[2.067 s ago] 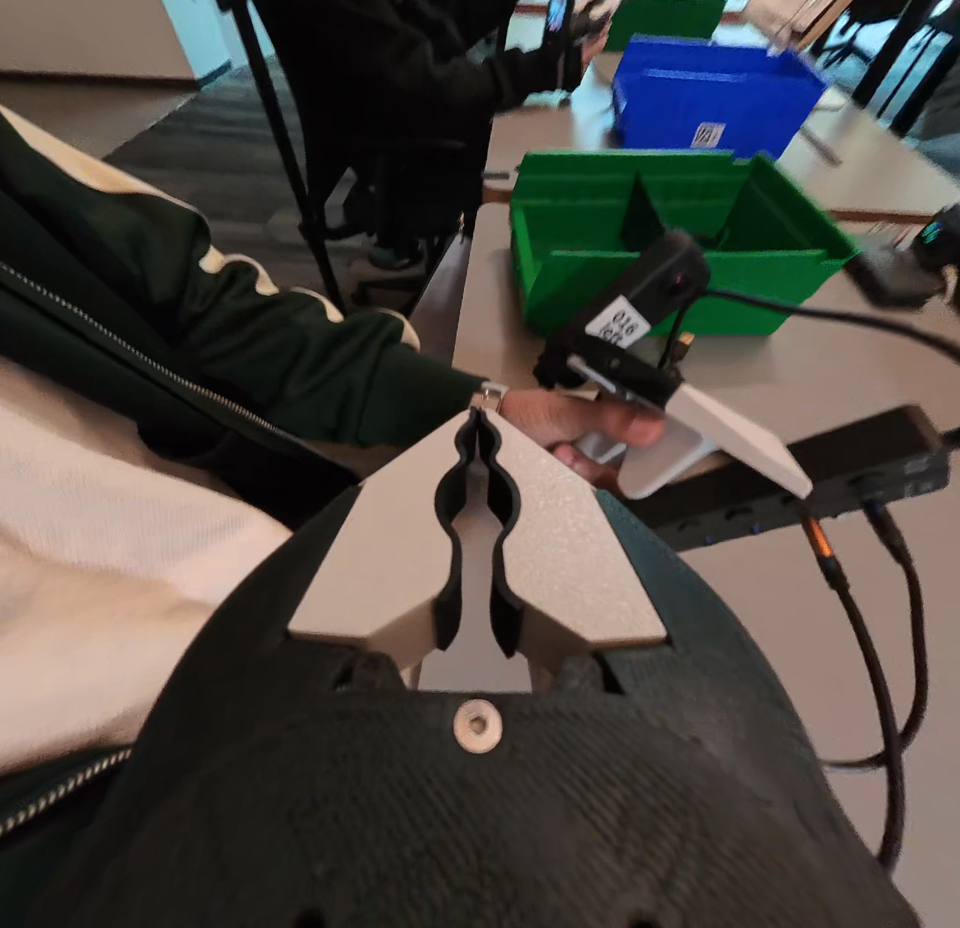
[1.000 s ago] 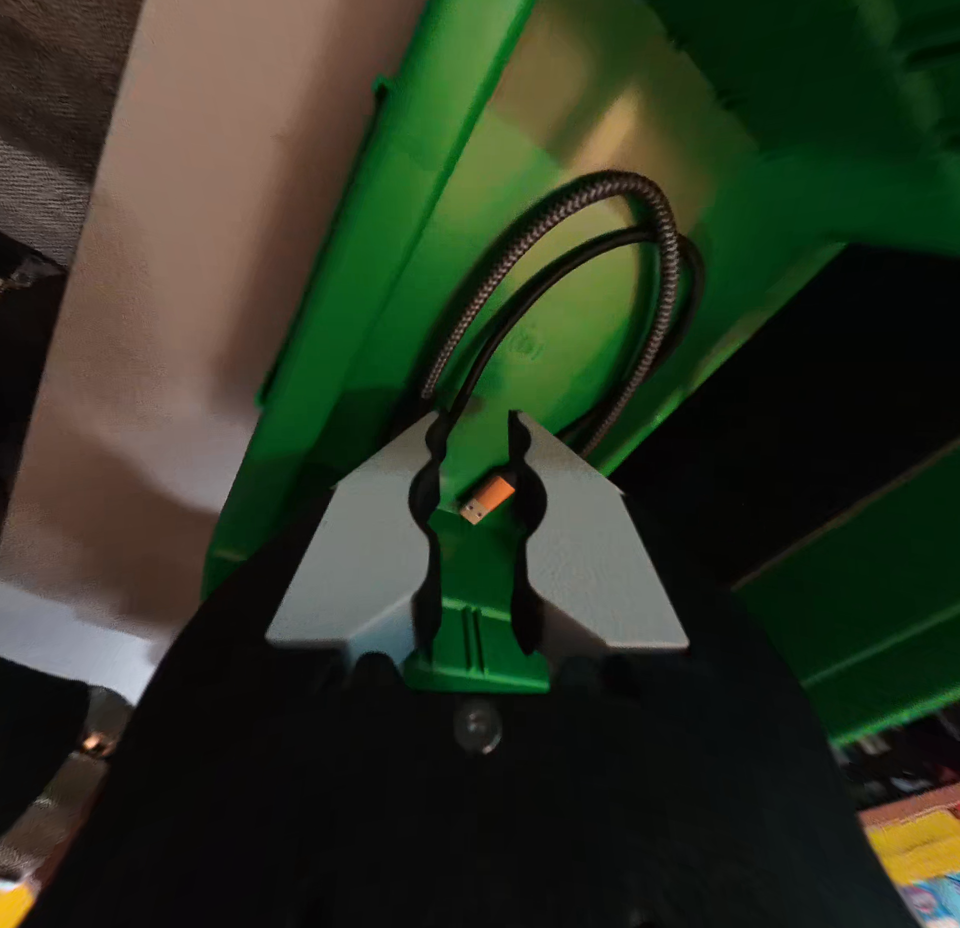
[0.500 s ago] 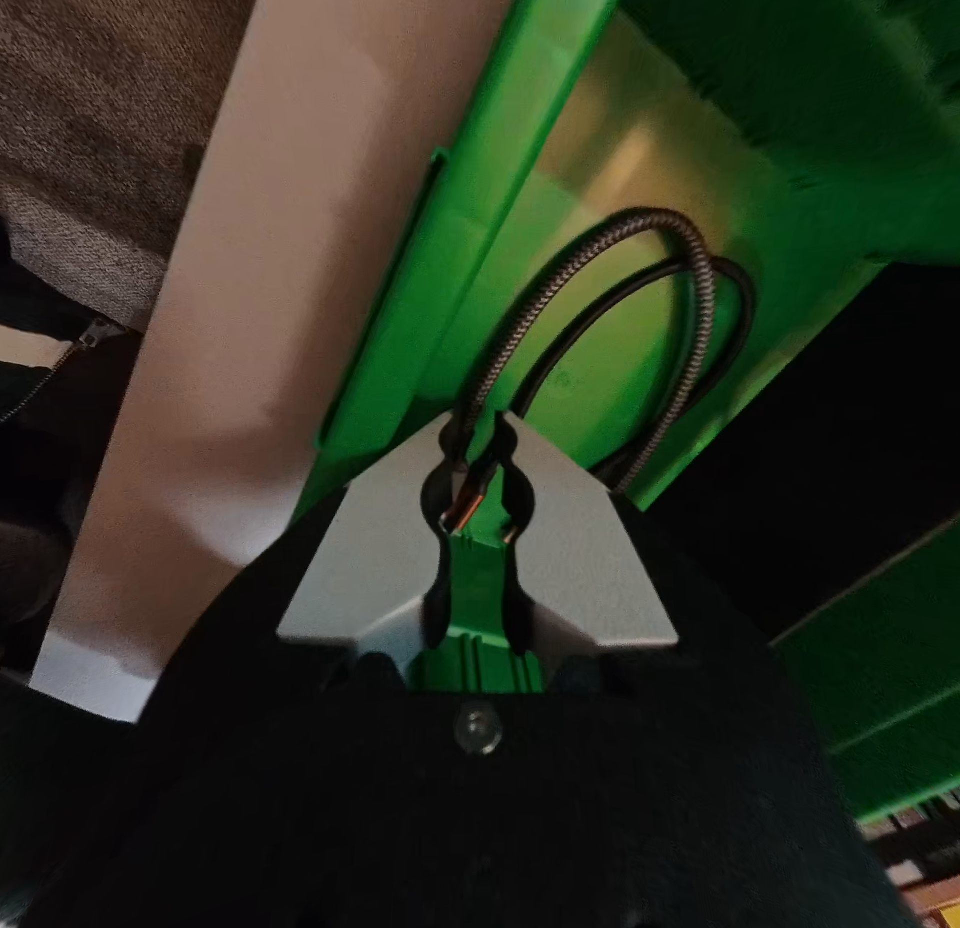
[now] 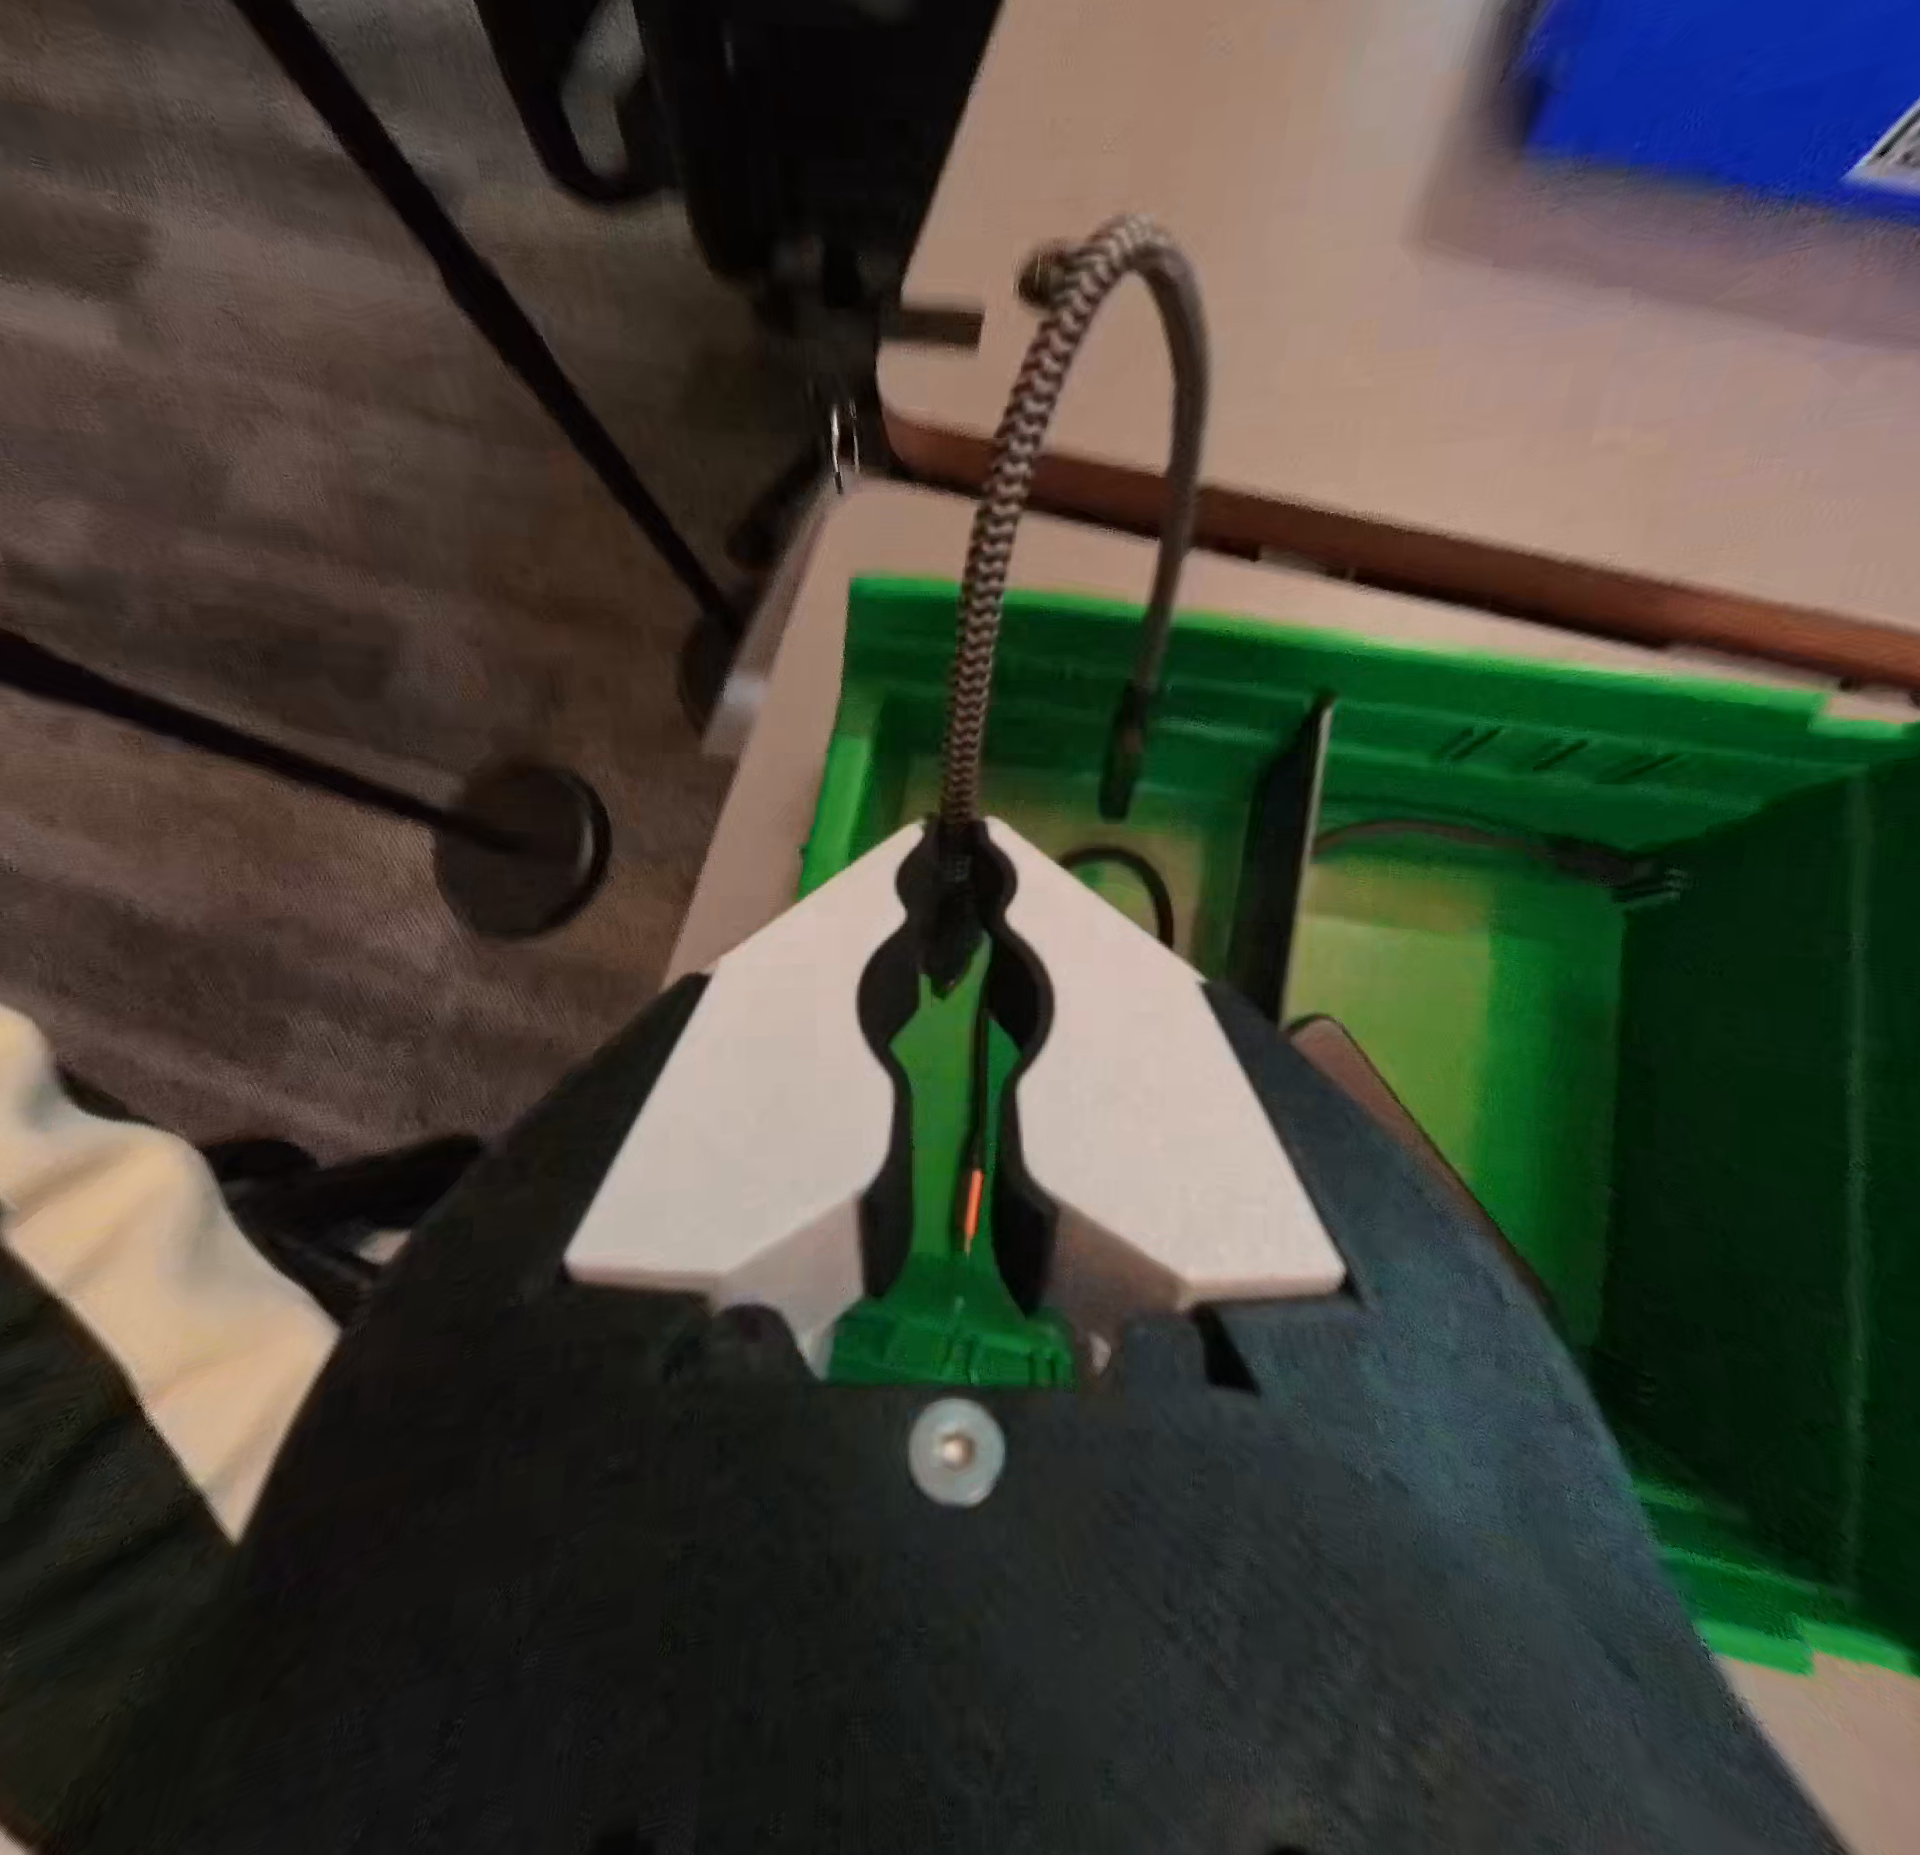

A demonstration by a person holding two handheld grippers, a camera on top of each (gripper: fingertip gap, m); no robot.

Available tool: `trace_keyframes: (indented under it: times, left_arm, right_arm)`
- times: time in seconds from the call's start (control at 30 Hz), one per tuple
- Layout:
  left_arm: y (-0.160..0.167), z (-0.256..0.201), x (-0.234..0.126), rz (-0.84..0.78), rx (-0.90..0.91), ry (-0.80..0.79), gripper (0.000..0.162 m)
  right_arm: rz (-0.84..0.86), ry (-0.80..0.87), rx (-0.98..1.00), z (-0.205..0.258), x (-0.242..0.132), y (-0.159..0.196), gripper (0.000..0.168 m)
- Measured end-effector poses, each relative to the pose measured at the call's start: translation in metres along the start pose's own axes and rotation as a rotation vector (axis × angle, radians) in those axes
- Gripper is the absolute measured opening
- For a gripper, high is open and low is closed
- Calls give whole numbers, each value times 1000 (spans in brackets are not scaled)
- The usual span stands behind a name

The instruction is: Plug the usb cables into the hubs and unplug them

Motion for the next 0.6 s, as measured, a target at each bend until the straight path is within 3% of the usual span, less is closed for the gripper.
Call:
trace_keyframes:
  times: [0.13,0.27,0.33,0.37,0.43,0.6]
  left_arm:
    - [-3,2,-2,-9,-2,-4,53]
    - [-8,4,-5,-33,-11,-6,52]
    - [-12,5,-8,-46,-17,-9,51]
    - [-13,6,-9,-52,-21,-10,60]
    - [-15,8,-11,-61,-30,-11,52]
    - [-12,13,-11,-38,-30,-14,53]
  right_arm:
    - [-352,-13,37,12,-77,-25,5]
    - [-617,20,96,28,-156,-6,5]
    - [-719,40,150,38,-191,19,5]
    - [-767,55,178,43,-206,34,5]
    - [-854,97,231,54,-236,70,6]
    - [-1011,210,334,85,-295,168,5]
Point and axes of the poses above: each gripper's, where its closed fingertips meet, x out along the fingers, y out of its underside, z = x × y across the jaws, the point moved 6 cm from there along -x, back along the fingers, and after that the axes turned 2 degrees about x, right-handed, at the moved point
